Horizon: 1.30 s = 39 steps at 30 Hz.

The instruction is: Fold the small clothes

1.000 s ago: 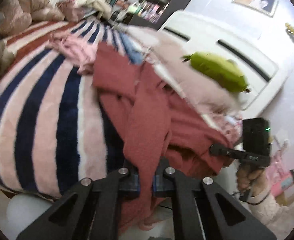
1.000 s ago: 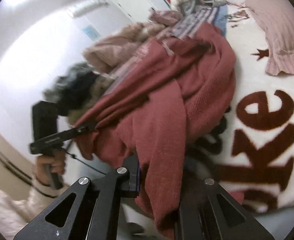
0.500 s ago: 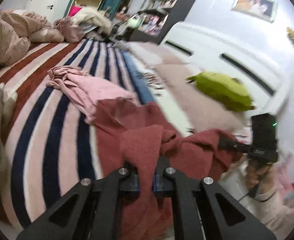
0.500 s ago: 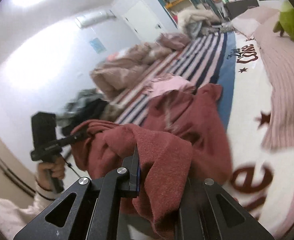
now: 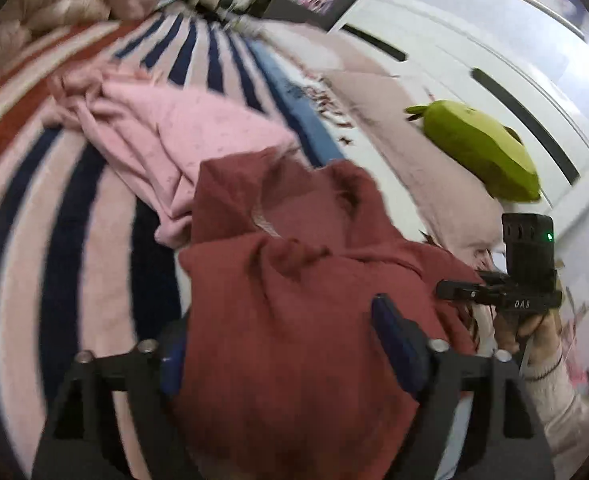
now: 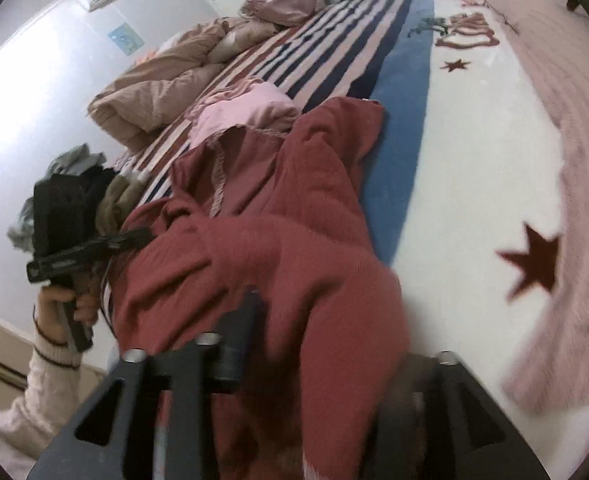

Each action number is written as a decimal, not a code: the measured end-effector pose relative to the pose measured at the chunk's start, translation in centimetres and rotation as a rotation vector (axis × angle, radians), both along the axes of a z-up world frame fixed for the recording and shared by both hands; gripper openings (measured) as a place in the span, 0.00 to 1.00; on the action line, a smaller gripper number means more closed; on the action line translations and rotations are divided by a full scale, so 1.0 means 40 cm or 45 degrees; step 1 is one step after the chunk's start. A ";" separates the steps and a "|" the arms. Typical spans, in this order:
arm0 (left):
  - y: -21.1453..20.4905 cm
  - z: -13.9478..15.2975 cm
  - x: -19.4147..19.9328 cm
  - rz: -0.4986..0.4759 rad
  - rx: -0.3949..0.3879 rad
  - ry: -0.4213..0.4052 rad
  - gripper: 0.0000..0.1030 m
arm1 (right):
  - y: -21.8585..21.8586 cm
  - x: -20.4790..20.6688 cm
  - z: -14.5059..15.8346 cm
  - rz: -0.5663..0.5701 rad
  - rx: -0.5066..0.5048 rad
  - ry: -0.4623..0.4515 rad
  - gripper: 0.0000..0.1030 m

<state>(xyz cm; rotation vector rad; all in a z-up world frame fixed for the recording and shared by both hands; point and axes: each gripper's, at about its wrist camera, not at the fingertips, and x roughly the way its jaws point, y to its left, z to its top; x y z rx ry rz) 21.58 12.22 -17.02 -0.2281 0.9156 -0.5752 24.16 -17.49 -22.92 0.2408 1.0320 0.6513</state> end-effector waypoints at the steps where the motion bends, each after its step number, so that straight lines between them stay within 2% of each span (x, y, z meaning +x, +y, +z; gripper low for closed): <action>1: 0.008 0.014 -0.031 -0.005 0.017 -0.018 0.77 | -0.006 -0.029 0.013 0.005 -0.023 -0.021 0.54; 5: 0.042 0.018 -0.152 0.029 0.070 0.004 0.78 | -0.029 -0.138 0.041 0.013 -0.087 -0.072 0.56; 8: 0.047 -0.027 -0.241 0.024 0.040 0.069 0.78 | -0.028 -0.216 0.032 0.029 -0.125 -0.099 0.56; 10: 0.033 -0.070 -0.289 0.007 0.029 0.120 0.78 | -0.021 -0.244 0.015 0.047 -0.096 -0.077 0.56; 12: 0.006 -0.113 -0.328 0.008 0.069 0.153 0.78 | -0.019 -0.260 -0.014 0.062 -0.035 -0.023 0.56; 15: -0.022 -0.128 -0.359 0.025 0.086 0.117 0.77 | -0.008 -0.277 -0.040 0.050 0.037 -0.002 0.58; 16: -0.029 -0.127 -0.363 0.031 0.081 0.117 0.67 | -0.002 -0.279 -0.038 0.056 0.053 -0.010 0.57; 17: -0.036 -0.128 -0.365 0.038 0.069 0.120 0.51 | 0.004 -0.284 -0.033 0.069 0.072 -0.017 0.56; 19: -0.062 -0.138 -0.364 0.038 0.085 0.124 0.39 | 0.020 -0.294 -0.021 0.104 0.105 -0.031 0.52; 21: -0.094 -0.146 -0.371 0.039 0.213 0.076 0.29 | 0.045 -0.305 -0.012 0.135 0.093 -0.053 0.52; 22: -0.107 -0.142 -0.377 0.048 0.274 0.050 0.15 | 0.059 -0.309 -0.015 0.142 0.085 -0.054 0.51; 23: -0.108 -0.137 -0.378 0.054 0.291 0.045 0.03 | 0.066 -0.311 -0.018 0.145 0.081 -0.046 0.50; 25: -0.101 -0.113 -0.383 0.043 0.206 0.044 0.03 | 0.065 -0.308 -0.020 0.114 0.107 -0.040 0.44; 26: -0.101 -0.097 -0.388 0.040 0.200 0.022 0.03 | 0.058 -0.305 -0.017 0.096 0.129 -0.045 0.43; 27: -0.103 -0.074 -0.393 0.038 0.216 -0.010 0.03 | 0.048 -0.301 -0.013 0.073 0.146 -0.056 0.37; 28: -0.099 -0.052 -0.395 0.039 0.216 -0.043 0.03 | 0.040 -0.295 -0.008 0.048 0.153 -0.066 0.25; 29: -0.094 -0.020 -0.394 0.042 0.188 -0.077 0.03 | 0.032 -0.288 -0.004 0.026 0.153 -0.075 0.18; 30: -0.086 0.003 -0.390 0.045 0.166 -0.104 0.02 | 0.025 -0.278 0.002 -0.005 0.144 -0.085 0.05; 34: -0.050 0.113 -0.336 0.099 0.186 -0.262 0.02 | 0.006 -0.237 0.051 -0.072 0.187 -0.166 0.02; 37: -0.019 0.186 -0.241 0.141 0.148 -0.325 0.02 | 0.013 -0.179 0.114 -0.071 0.212 -0.239 0.01; 39: -0.009 0.215 -0.163 0.190 0.200 -0.355 0.02 | 0.036 -0.116 0.156 -0.057 0.199 -0.278 0.01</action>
